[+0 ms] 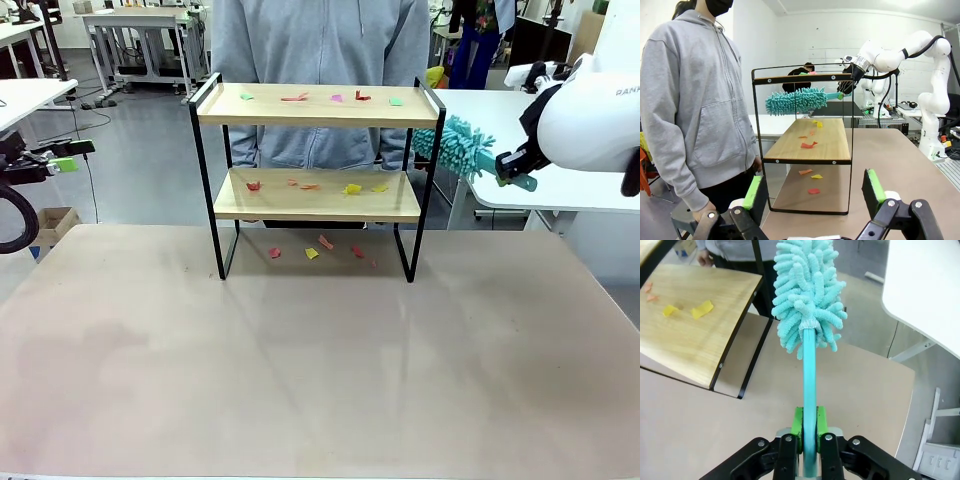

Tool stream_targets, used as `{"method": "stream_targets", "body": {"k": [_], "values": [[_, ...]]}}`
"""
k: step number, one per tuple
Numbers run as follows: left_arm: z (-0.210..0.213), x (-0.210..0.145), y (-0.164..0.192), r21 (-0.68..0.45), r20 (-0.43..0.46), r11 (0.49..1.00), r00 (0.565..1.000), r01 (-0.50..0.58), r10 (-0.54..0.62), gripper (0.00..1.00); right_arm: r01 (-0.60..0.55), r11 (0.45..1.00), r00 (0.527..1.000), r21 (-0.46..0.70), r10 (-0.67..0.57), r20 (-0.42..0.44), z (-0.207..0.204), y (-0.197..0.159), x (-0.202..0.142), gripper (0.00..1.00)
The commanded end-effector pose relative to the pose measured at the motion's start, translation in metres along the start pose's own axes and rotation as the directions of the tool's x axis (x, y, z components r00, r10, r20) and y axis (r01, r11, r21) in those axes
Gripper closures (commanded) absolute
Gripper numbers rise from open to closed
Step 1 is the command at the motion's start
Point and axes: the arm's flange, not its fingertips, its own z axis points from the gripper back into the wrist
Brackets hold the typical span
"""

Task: Clean the shelf.
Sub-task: Clean the specific section of the Shelf indicated by the human with the Duster.

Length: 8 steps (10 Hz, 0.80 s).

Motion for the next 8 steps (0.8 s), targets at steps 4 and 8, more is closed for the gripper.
{"method": "stream_targets", "body": {"k": [4, 8], "values": [[-0.001, 0.002, -0.001, -0.006, -0.005, 1.000, 1.000, 0.006, -0.006, 0.00, -0.205, 0.978, 0.967, 0.044, 0.209, -0.144, 0.088, -0.059, -0.046, 0.87], [-0.001, 0.002, -0.001, -0.006, -0.005, 1.000, 1.000, 0.006, -0.006, 0.00, -0.384, 0.889, 0.836, 0.250, 0.450, -0.316, 0.144, -0.095, -0.092, 0.87]]}}
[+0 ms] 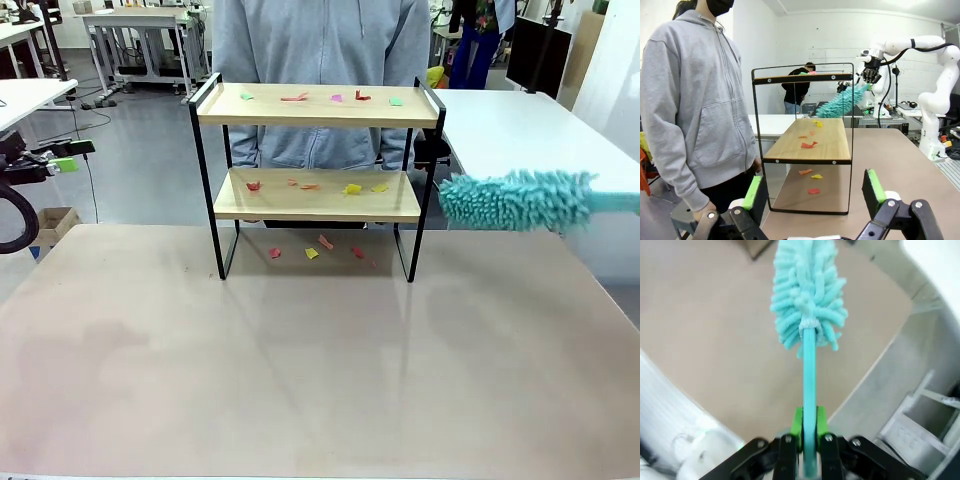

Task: Clean the shelf.
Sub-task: Clean the specific section of the Shelf indicated by the human with the Duster.

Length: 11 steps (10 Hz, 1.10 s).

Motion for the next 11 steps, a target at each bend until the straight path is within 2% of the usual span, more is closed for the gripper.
{"method": "stream_targets", "body": {"k": [1, 4, 7, 9, 10, 11], "values": [[-0.001, 0.003, -0.001, -0.005, -0.005, 1.000, 1.000, 0.006, -0.006, 0.00, -0.148, 0.985, 0.985, 0.092, 0.155, -0.071, 0.016, -0.002, -0.011, 0.87], [-0.001, 0.003, -0.001, -0.005, -0.005, 1.000, 1.000, 0.006, -0.006, 0.00, -0.345, 0.898, 0.917, 0.274, 0.384, -0.104, 0.003, 0.038, -0.021, 0.87], [-0.001, 0.003, -0.001, -0.005, -0.005, 1.000, 1.000, 0.006, -0.006, 0.00, -0.443, 0.812, 0.863, 0.380, 0.501, -0.063, -0.015, 0.074, -0.015, 0.87], [-0.001, 0.003, -0.001, -0.005, -0.005, 1.000, 1.000, 0.006, -0.006, 0.00, -0.453, 0.791, 0.853, 0.411, 0.518, -0.058, -0.027, 0.084, -0.010, 0.87], [-0.001, 0.003, -0.001, -0.005, -0.005, 1.000, 1.000, 0.006, -0.006, 0.00, -0.437, 0.795, 0.865, 0.420, 0.499, -0.044, -0.028, 0.085, -0.007, 0.87], [-0.001, 0.003, -0.001, -0.005, -0.005, 1.000, 1.000, 0.006, -0.006, 0.00, -0.432, 0.811, 0.861, 0.393, 0.501, -0.087, -0.026, 0.083, -0.009, 0.87]]}}
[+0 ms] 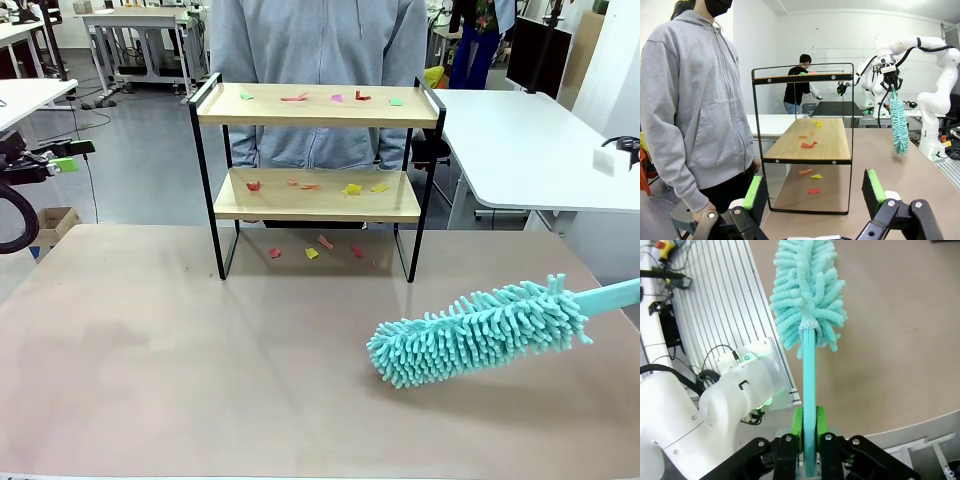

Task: Clean the shelf.
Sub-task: Clean the specific section of the Shelf indicated by the human with the Duster.

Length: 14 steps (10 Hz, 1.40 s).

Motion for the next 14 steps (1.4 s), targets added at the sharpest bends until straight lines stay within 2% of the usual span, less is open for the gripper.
{"method": "stream_targets", "body": {"k": [1, 14], "values": [[-0.0007, 0.0027, -0.0015, -0.005, -0.005, 1.000, 1.000, 0.006, -0.006, 0.00, 0.002, 1.000, 1.000, -0.014, -0.002, -0.007, 0.0042, -0.0010, -0.0032, 0.87], [-0.0007, 0.0027, -0.0015, -0.005, -0.005, 1.000, 1.000, 0.006, -0.006, 0.00, 0.002, 1.000, 1.000, -0.014, -0.002, -0.007, 0.0042, -0.0010, -0.0032, 0.87]]}}
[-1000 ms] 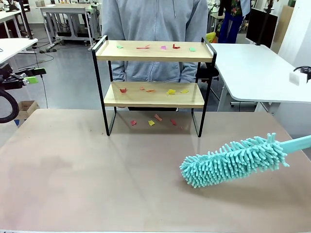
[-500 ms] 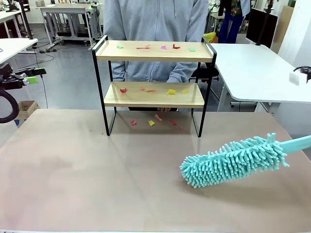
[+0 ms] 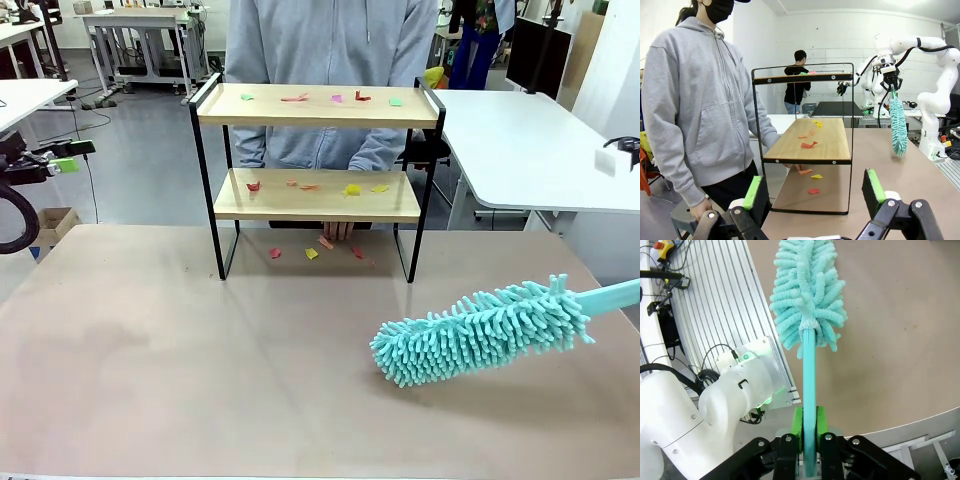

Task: Clean the shelf.
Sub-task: Clean the specific section of the Shelf indicated by the human with the Duster.

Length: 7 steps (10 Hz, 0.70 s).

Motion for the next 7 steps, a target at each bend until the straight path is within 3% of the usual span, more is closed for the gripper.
{"method": "stream_targets", "body": {"k": [1, 7], "values": [[-0.0007, 0.0027, -0.0015, -0.005, -0.005, 1.000, 1.000, 0.006, -0.006, 0.00, -0.005, 1.000, 1.000, -0.010, 0.005, -0.003, 0.0036, -0.0003, -0.0009, 0.87], [-0.0007, 0.0027, -0.0015, -0.005, -0.005, 1.000, 1.000, 0.006, -0.006, 0.00, -0.005, 1.000, 1.000, -0.010, 0.005, -0.003, 0.0036, -0.0003, -0.0009, 0.87]]}}
